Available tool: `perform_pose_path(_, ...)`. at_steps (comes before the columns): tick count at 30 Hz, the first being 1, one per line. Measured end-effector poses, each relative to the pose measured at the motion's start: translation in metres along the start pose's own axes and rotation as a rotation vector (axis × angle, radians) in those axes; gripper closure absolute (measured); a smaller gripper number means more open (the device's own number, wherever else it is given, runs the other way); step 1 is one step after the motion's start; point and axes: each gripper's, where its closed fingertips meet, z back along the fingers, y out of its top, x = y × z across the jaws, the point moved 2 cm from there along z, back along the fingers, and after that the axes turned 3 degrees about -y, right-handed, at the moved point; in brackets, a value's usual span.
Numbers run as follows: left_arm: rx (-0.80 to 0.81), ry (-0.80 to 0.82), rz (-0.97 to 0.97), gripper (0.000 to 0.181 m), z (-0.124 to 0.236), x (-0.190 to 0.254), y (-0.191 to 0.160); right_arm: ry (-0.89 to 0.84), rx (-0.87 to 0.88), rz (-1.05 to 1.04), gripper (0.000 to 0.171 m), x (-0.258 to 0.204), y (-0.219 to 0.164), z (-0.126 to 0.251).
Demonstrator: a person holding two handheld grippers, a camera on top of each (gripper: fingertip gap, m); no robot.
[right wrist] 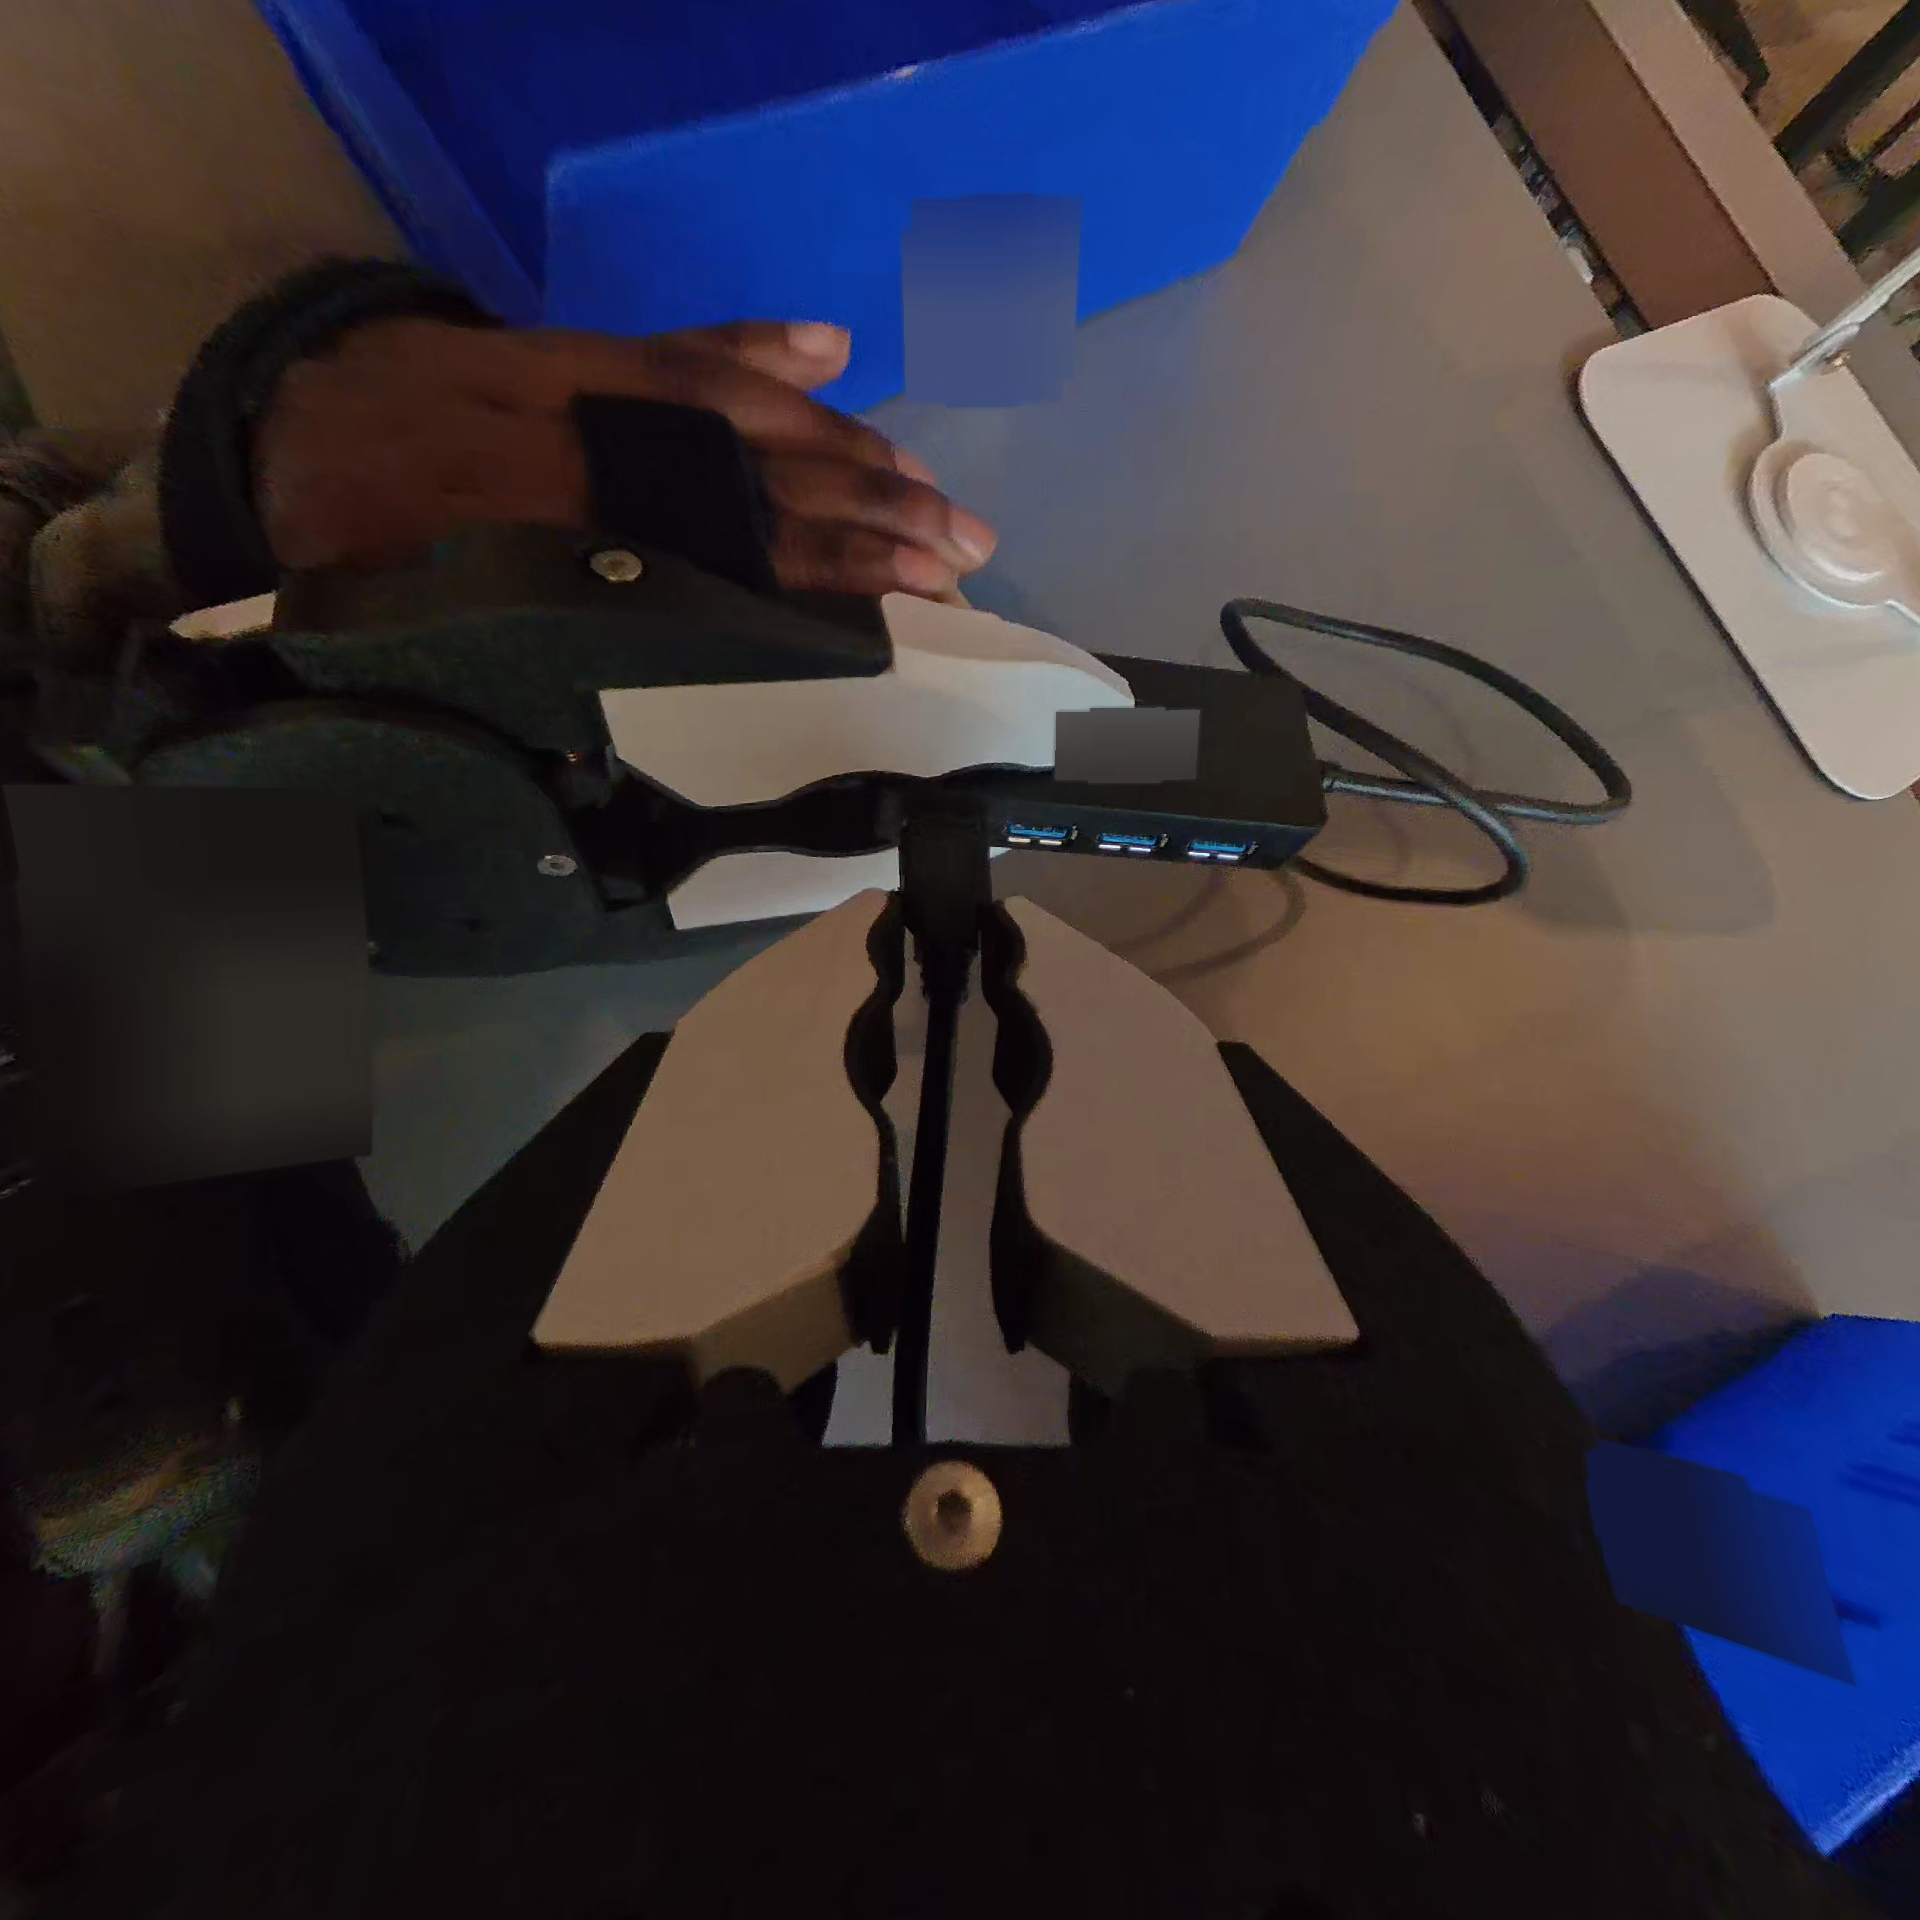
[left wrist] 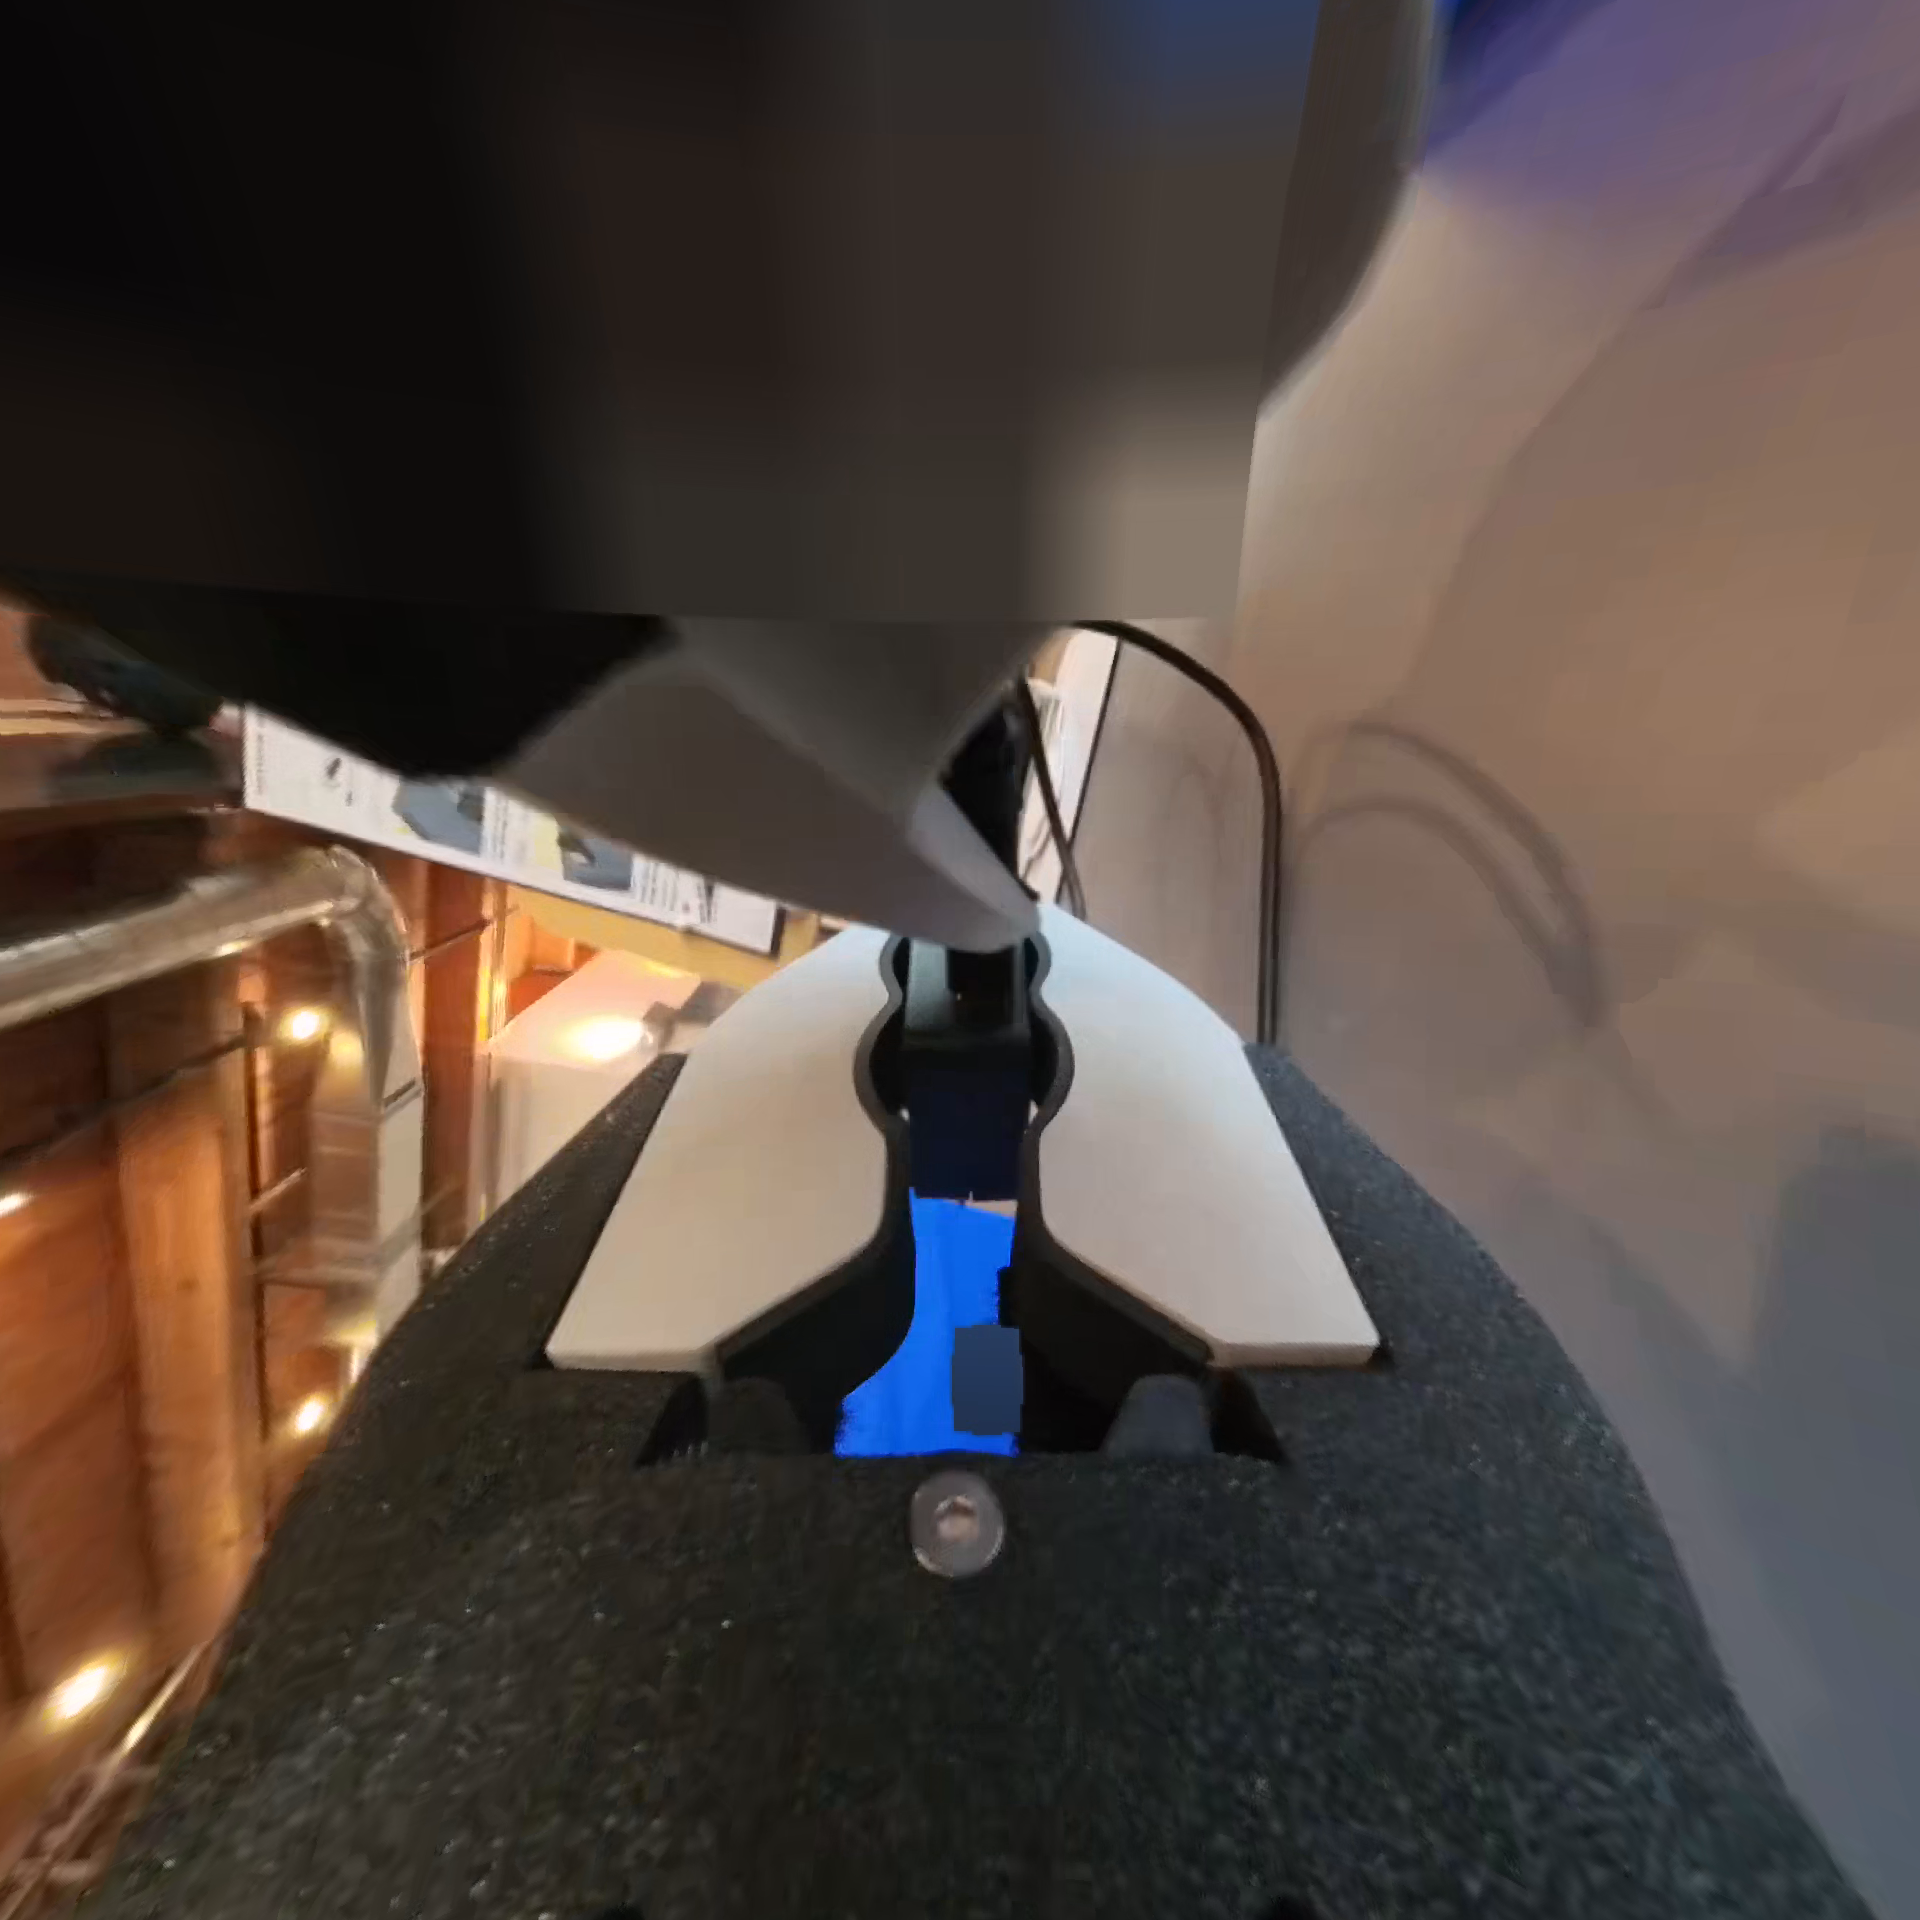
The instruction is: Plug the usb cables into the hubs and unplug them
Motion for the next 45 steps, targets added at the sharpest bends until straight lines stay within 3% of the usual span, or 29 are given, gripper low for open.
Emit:
perform_pose_path(3, -0.029, -0.03, 0.068, 0.165, -0.001, 0.002, -0.002, 0.0, 0.036, -0.048, 0.158, 0.001, 0.0, -0.002)
perform_pose_path(21, -0.007, -0.039, -0.008, 0.165, -0.002, 0.005, -0.008, 0.036, 0.034, -0.054, 0.156, -0.004, 0.002, -0.012)
perform_pose_path(26, 0.015, -0.042, -0.01, 0.165, 0.001, -0.004, -0.008, -0.001, 0.115, -0.04, 0.149, -0.003, 0.014, -0.007)
perform_pose_path(32, 0.011, -0.028, 0.032, 0.164, 0.005, -0.02, -0.014, -0.038, 0.22, -0.041, 0.121, 0.004, 0.032, 0.014)
perform_pose_path(40, -0.007, 0.025, 0.109, 0.164, 0.013, -0.048, -0.031, -0.104, 0.414, -0.087, 0.121, 0.02, 0.046, 0.064)
perform_pose_path(45, -0.016, 0.057, 0.139, 0.164, 0.019, -0.063, -0.038, -0.139, 0.429, -0.101, 0.122, 0.028, 0.038, 0.076)
